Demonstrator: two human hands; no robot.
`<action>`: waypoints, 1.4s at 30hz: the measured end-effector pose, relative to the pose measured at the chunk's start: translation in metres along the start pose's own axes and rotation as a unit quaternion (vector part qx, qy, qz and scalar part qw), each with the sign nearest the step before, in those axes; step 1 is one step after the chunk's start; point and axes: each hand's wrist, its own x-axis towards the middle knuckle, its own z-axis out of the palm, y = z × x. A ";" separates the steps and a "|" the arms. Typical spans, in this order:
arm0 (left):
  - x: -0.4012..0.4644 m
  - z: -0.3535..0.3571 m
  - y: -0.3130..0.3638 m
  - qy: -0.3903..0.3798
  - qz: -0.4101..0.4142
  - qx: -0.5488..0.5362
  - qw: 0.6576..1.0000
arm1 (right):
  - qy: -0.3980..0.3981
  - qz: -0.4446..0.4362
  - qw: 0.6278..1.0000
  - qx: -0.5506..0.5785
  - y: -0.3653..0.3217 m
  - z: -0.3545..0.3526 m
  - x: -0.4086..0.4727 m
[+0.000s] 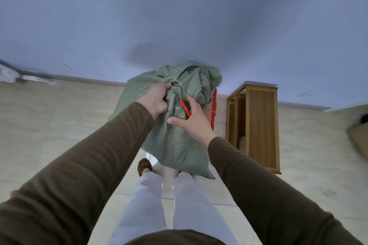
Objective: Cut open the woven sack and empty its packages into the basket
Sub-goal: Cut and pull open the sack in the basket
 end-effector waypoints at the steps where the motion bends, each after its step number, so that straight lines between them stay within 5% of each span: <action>1: -0.002 -0.002 -0.002 -0.006 -0.004 -0.013 1.000 | 0.017 0.004 1.000 0.012 -0.002 0.005 0.002; 10: -0.007 -0.021 -0.011 -0.078 -0.034 -0.127 0.988 | 0.172 0.007 0.985 0.013 -0.008 0.020 0.013; 15: -0.002 -0.050 -0.004 -0.140 0.018 -0.107 0.984 | 0.205 0.077 0.959 0.182 -0.019 0.000 0.026; 20: 0.003 -0.118 -0.021 0.050 0.149 0.054 0.986 | 0.176 0.125 0.919 0.329 -0.023 -0.024 0.041; 25: 0.008 -0.189 -0.085 0.164 0.006 0.135 0.977 | 0.132 0.205 0.875 0.418 -0.028 -0.049 0.047; 31: 0.009 -0.195 -0.125 0.135 -0.103 -0.009 0.985 | 0.081 0.235 0.784 0.569 -0.030 -0.074 0.037; 38: 0.039 -0.162 -0.097 0.018 -0.015 -0.309 0.951 | 0.047 0.288 0.685 0.668 -0.007 -0.089 0.022; 42: 0.058 -0.156 -0.072 -0.031 -0.015 -0.277 0.960 | 0.031 0.302 0.669 0.679 0.008 -0.092 0.019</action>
